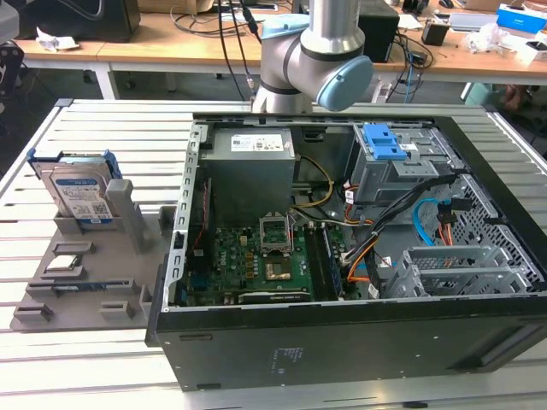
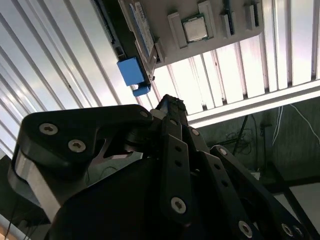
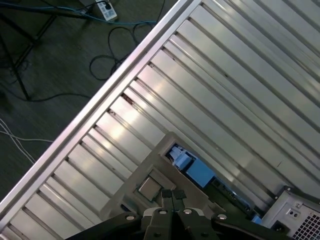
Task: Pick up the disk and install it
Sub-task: 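Pick up the disk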
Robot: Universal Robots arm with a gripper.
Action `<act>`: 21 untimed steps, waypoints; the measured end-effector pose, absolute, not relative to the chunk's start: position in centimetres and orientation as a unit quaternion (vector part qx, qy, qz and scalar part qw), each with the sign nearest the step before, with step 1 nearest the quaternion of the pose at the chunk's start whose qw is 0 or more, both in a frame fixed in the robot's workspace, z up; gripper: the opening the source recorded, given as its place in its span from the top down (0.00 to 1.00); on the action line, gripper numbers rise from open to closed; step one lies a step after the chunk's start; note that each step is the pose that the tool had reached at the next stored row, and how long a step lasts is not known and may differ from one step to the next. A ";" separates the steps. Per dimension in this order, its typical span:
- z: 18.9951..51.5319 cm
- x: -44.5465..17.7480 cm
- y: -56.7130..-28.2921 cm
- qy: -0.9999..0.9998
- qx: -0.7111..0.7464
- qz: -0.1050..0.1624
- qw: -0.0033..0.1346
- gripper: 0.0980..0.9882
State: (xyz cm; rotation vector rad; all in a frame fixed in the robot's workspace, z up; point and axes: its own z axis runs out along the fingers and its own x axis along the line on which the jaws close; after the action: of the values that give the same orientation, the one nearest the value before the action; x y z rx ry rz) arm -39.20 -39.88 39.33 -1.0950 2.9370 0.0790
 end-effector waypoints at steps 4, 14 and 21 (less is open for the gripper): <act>39.3 -39.2 -39.9 0.933 -0.360 0.025 0.003 0.99; 39.3 -39.2 -39.9 0.909 -0.416 0.025 0.001 0.99; 39.3 -39.2 -39.9 0.893 -0.449 0.025 0.000 0.99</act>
State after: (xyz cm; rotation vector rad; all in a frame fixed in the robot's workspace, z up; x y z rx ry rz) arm -39.20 -39.88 39.33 -1.4099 2.8056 0.0797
